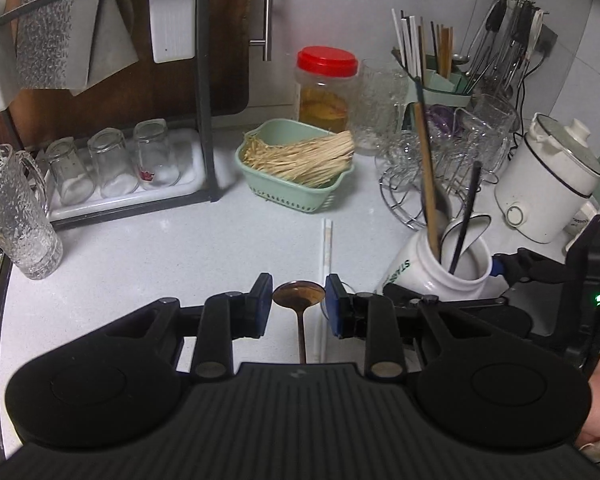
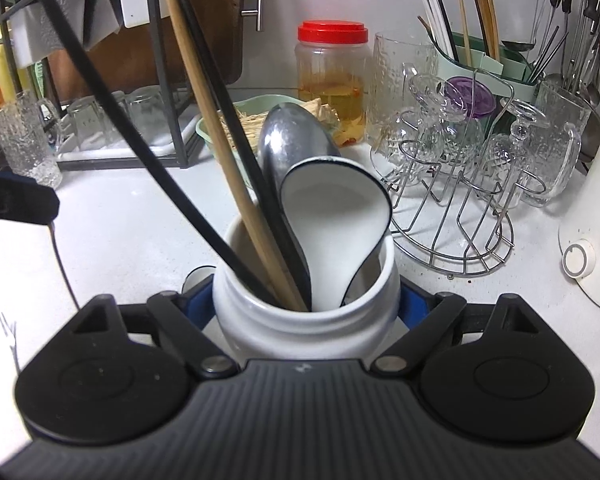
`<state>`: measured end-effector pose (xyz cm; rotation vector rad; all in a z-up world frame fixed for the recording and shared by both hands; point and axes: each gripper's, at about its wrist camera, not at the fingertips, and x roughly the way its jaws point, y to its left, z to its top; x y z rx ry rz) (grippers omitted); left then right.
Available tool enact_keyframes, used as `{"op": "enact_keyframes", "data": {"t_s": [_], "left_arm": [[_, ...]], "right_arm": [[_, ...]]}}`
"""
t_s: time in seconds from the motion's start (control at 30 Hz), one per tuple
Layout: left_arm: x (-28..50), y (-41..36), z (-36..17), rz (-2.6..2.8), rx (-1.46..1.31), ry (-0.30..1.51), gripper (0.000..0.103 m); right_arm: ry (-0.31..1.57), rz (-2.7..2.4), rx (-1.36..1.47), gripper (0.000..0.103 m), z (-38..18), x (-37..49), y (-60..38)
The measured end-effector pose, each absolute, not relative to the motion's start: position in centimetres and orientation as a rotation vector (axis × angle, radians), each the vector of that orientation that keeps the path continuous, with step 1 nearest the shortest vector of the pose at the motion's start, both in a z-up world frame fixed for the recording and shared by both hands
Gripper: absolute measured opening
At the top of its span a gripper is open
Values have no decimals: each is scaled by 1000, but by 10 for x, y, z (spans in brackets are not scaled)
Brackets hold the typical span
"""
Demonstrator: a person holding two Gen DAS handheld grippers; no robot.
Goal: Organize utensils
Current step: 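Lift the copper spoon with the left gripper and carry it over the mug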
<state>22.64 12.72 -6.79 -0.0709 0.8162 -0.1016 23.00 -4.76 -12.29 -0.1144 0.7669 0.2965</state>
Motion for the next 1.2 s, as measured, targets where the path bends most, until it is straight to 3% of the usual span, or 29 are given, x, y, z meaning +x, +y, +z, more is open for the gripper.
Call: {"op": "enact_keyframes", "data": {"t_s": [0.3,0.83,1.2], "left_arm": [[226,123,-52,-129,-71,793,33],[228,113,42,-229,-69,620,33],[232,93,69,-302,-91,536,33]], "right_arm": [[765,294,-112,91,-122,230,-47],[767,275,-107,91,-122,229,-46],[767,270,-106,91,-122,230,-46]]}}
